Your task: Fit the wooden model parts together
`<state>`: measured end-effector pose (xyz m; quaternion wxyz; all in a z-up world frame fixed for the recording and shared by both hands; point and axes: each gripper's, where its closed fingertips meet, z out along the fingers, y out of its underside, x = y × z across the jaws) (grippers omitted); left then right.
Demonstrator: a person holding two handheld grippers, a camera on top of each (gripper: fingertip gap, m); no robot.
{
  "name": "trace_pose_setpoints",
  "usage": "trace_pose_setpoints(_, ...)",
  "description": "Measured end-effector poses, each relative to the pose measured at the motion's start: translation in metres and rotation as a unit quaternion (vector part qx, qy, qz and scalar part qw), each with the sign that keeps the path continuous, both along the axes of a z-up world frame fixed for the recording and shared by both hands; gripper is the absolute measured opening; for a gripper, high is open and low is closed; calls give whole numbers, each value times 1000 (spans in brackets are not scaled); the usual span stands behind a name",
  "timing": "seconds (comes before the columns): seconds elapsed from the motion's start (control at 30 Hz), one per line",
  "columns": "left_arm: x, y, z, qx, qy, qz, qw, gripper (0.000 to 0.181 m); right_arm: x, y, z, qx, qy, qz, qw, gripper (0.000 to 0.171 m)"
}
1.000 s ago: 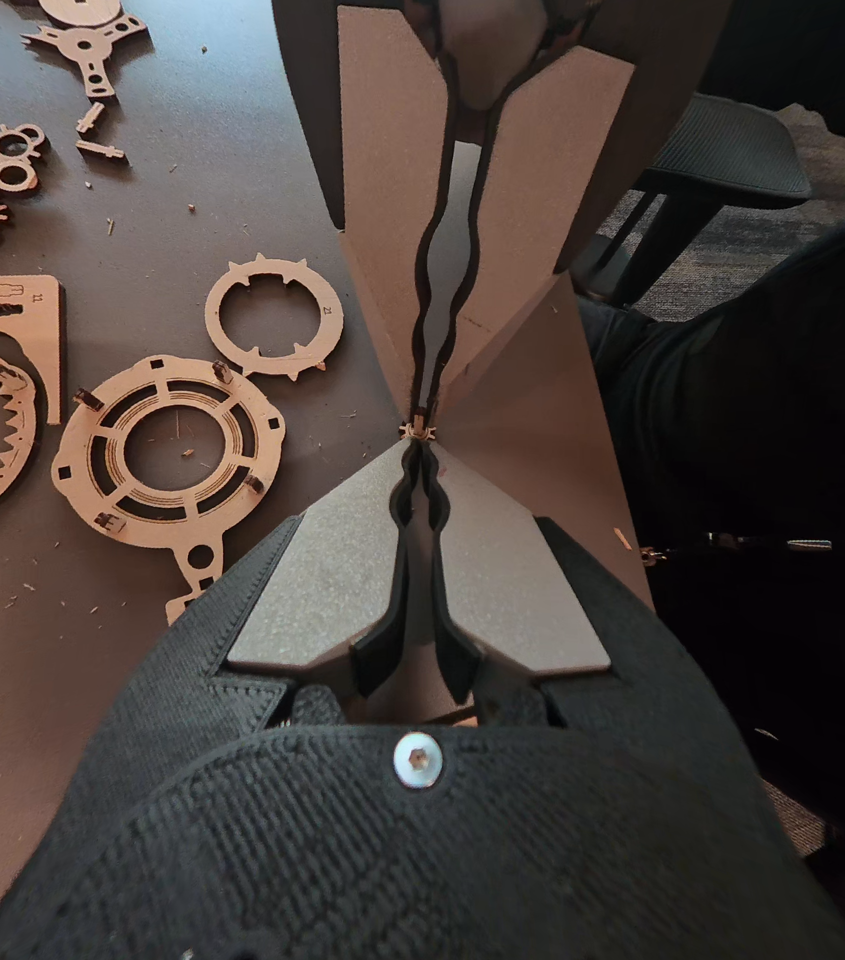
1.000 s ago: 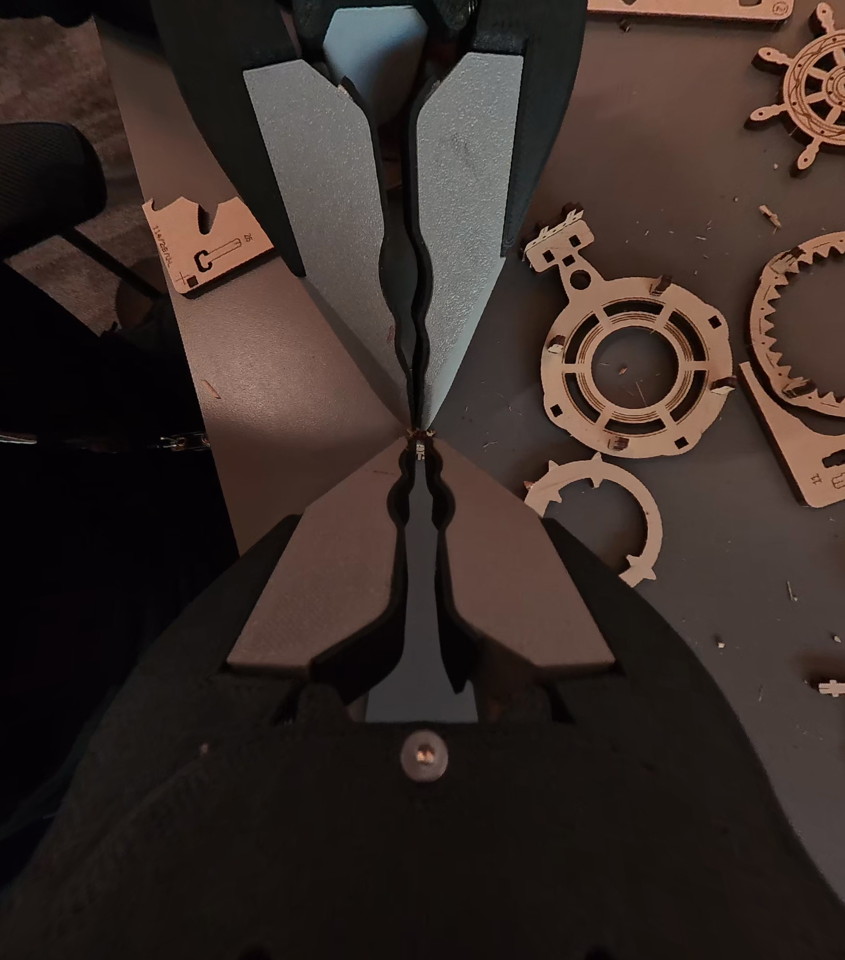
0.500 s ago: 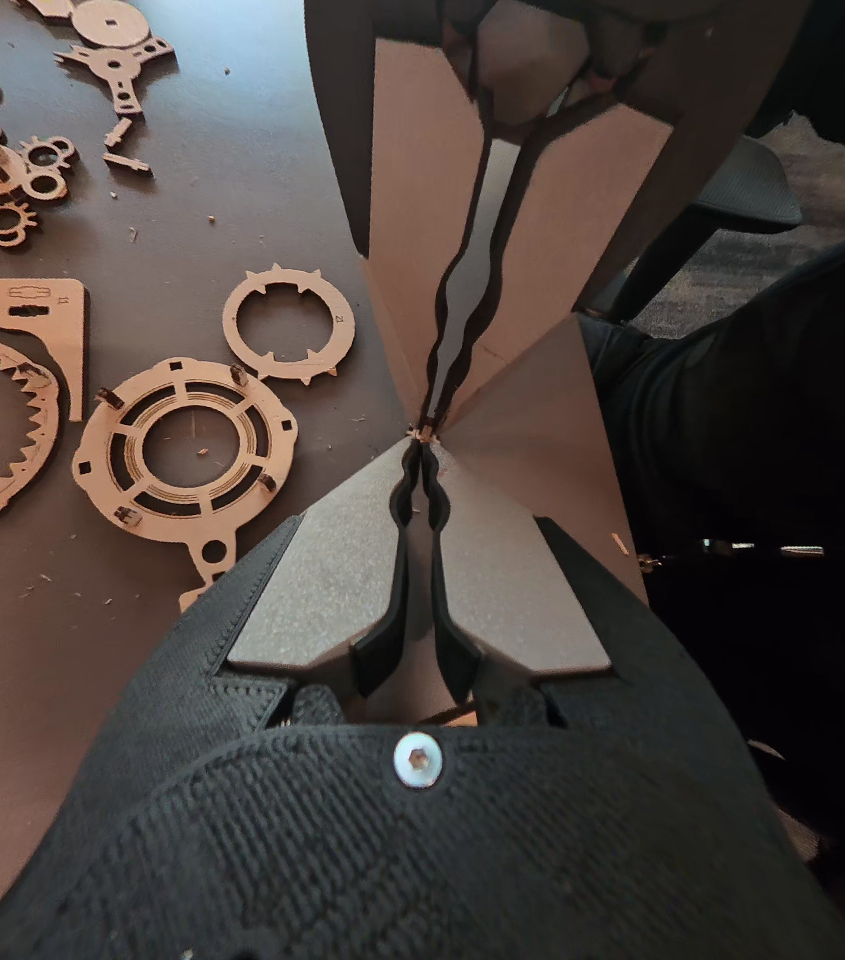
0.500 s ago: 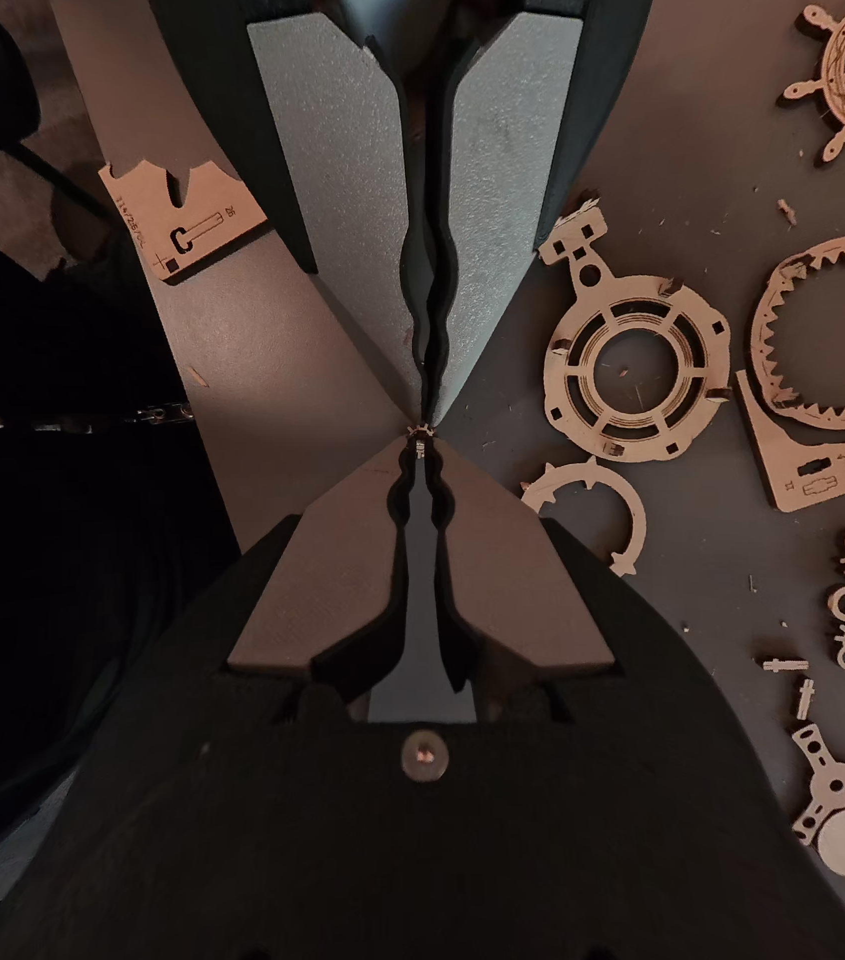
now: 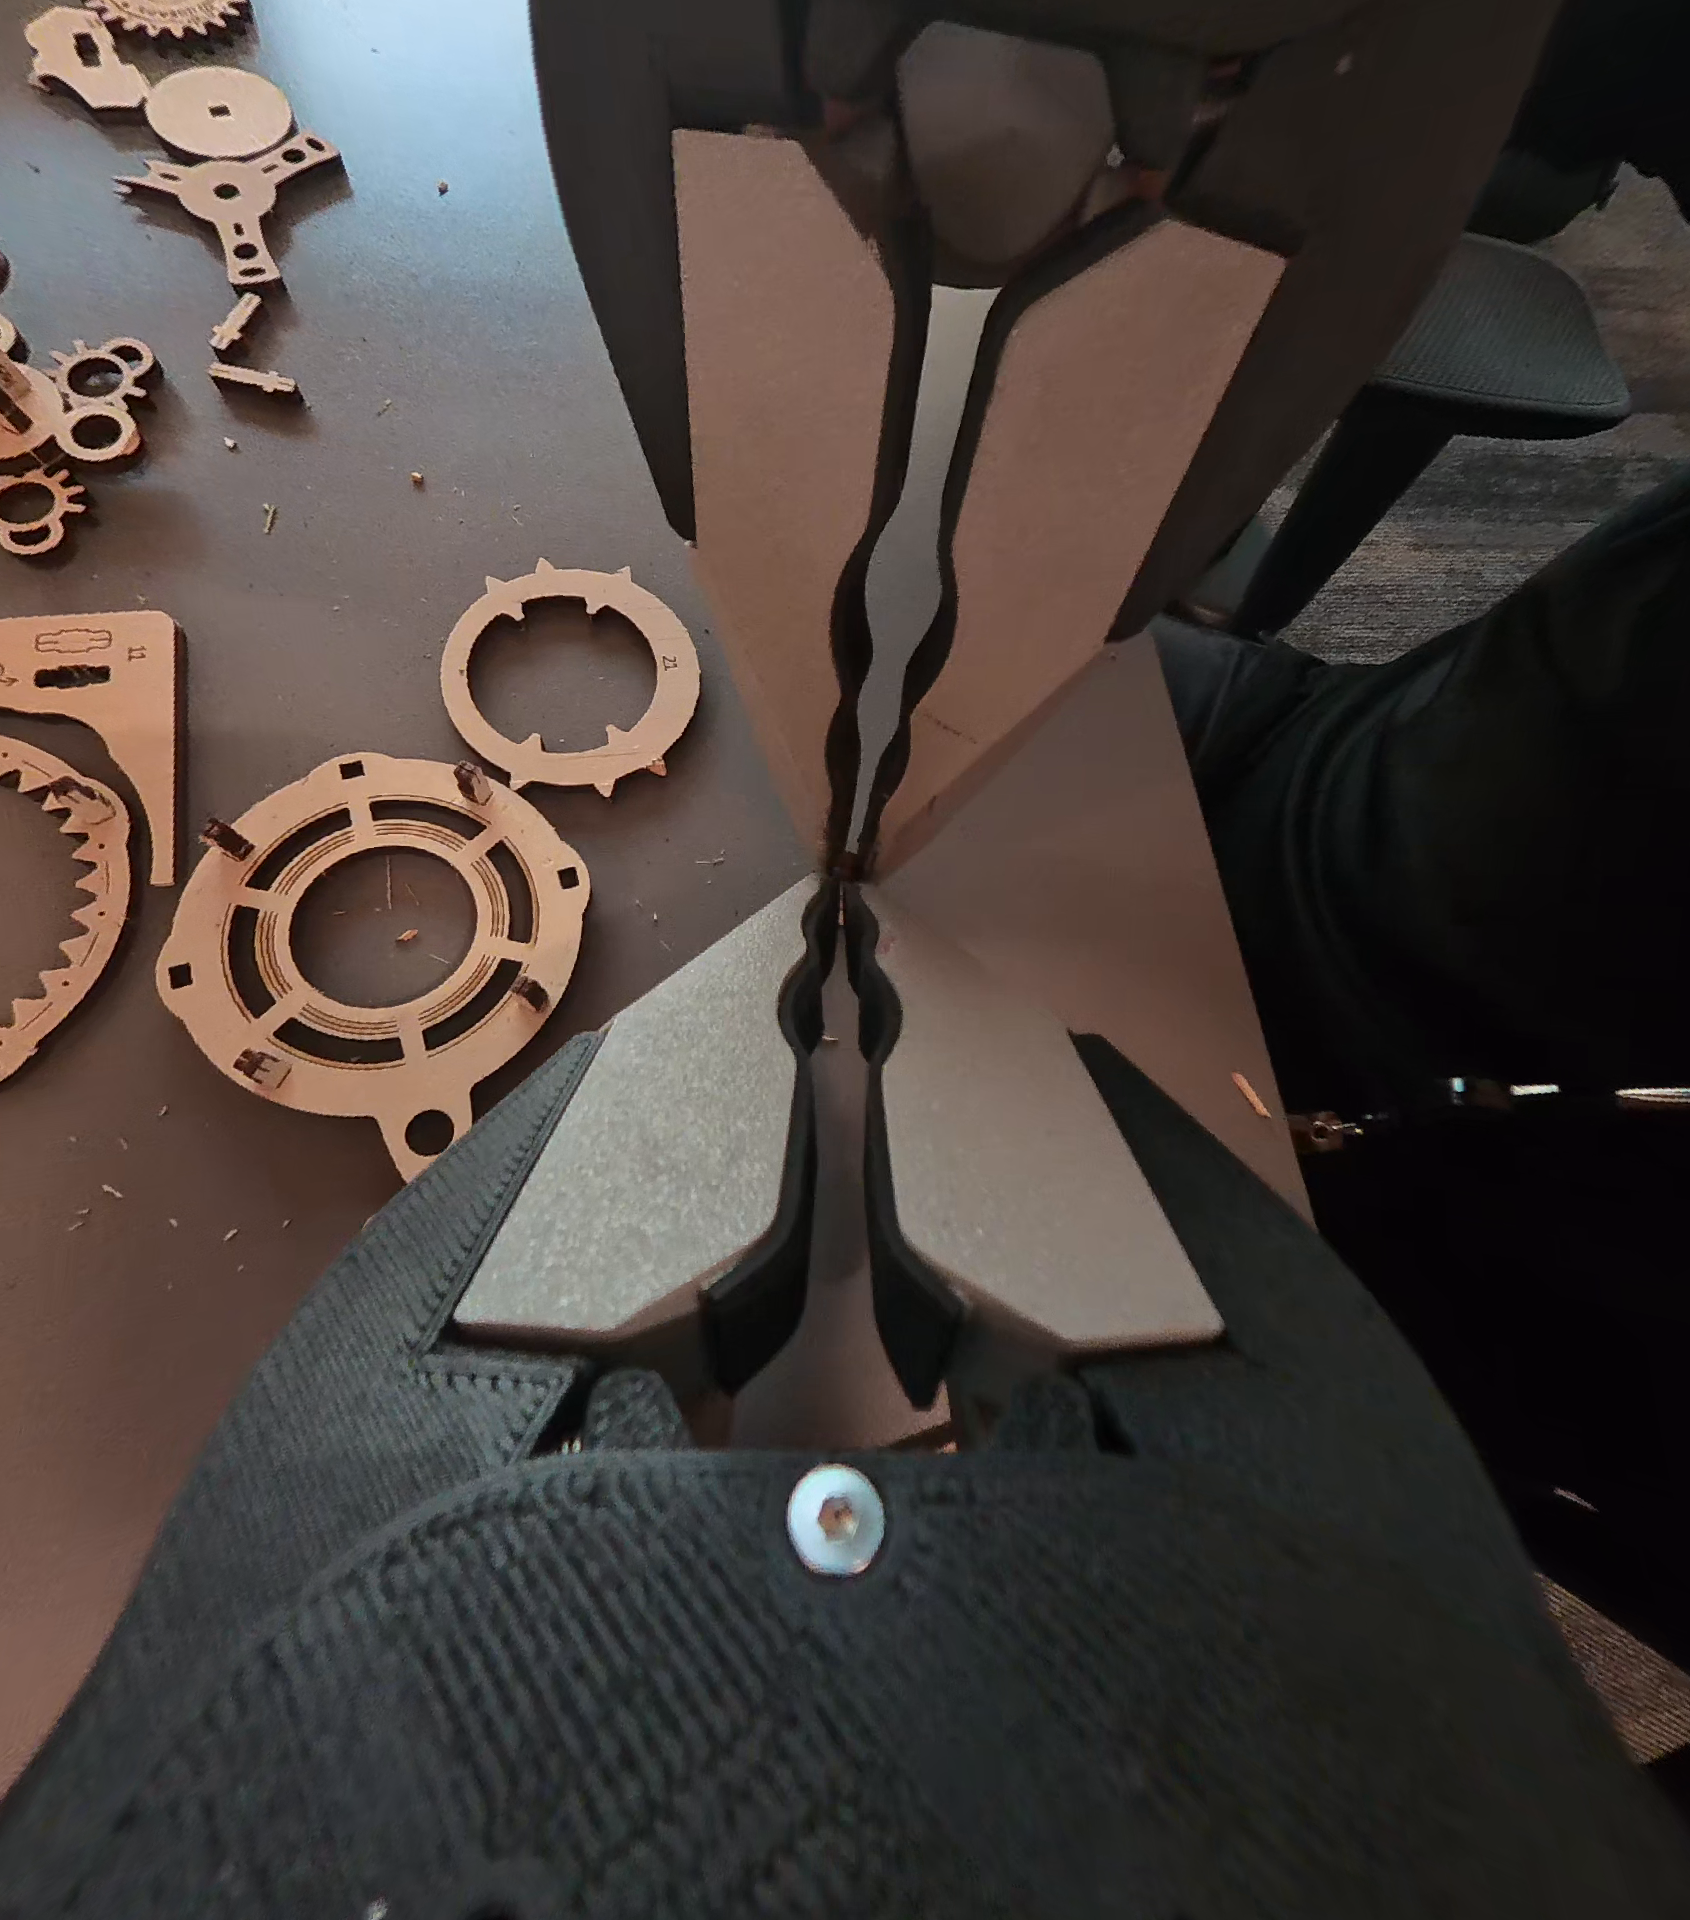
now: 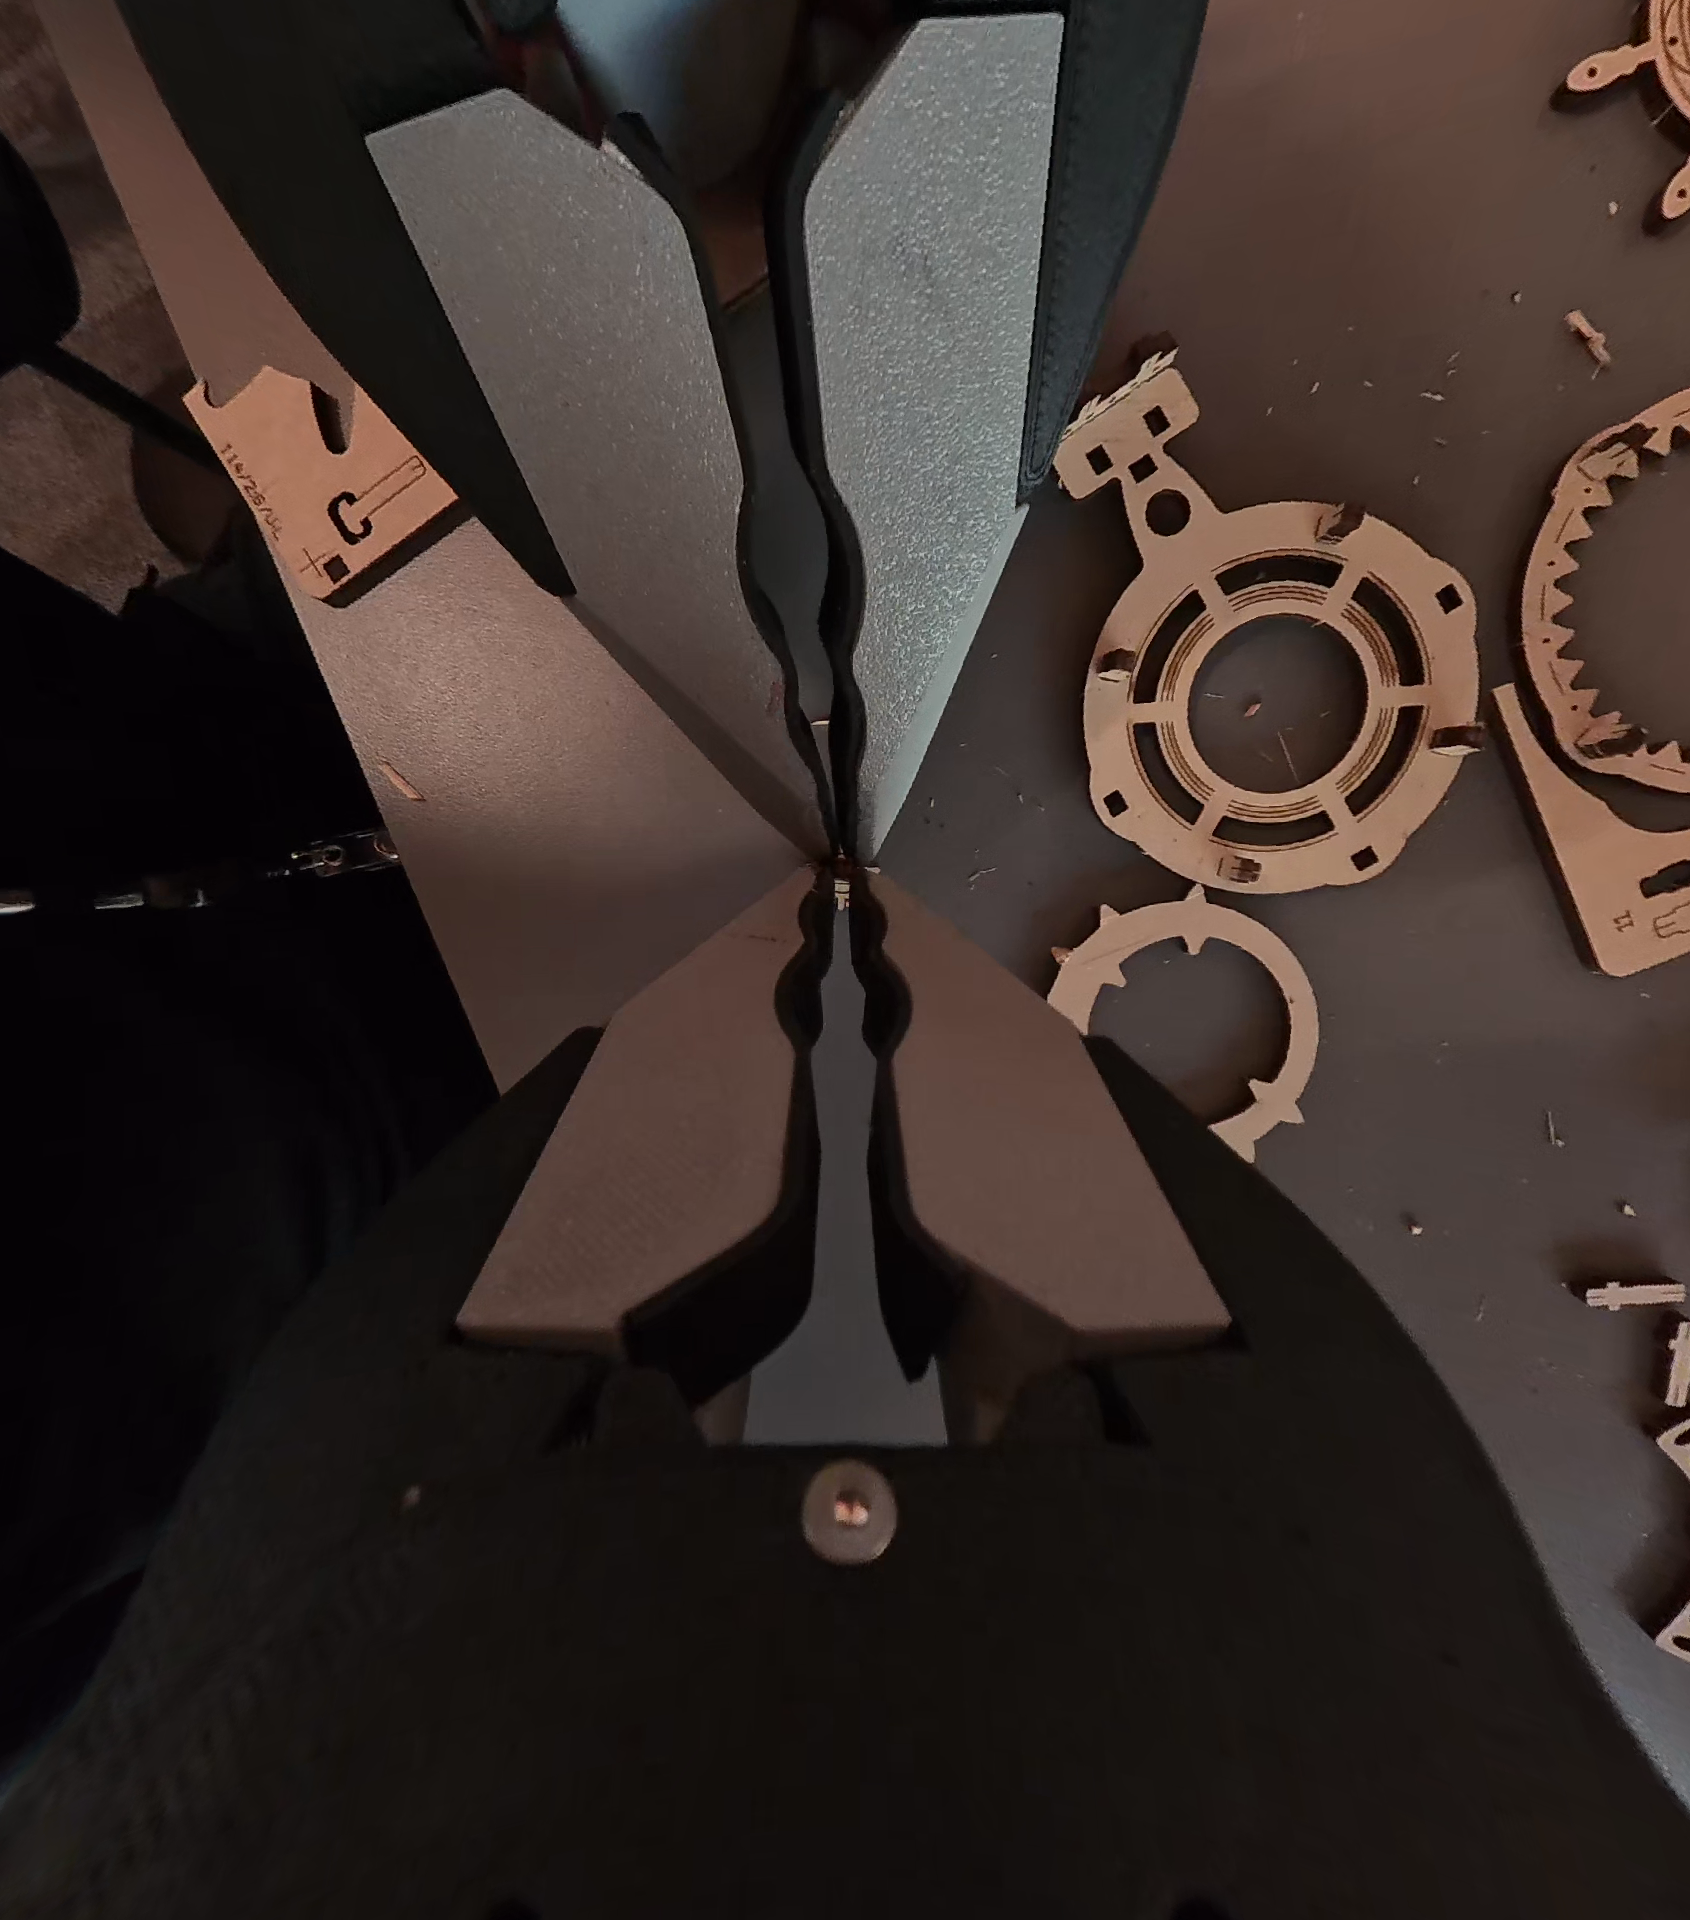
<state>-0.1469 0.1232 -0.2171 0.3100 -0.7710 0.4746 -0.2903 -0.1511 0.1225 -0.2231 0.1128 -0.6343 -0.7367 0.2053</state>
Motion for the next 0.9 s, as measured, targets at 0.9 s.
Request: trace_pose_setpoints(0.9,0,-1,-2,-10,9,-2,1000,0,0,0,-3,51,-56,39,996,0)
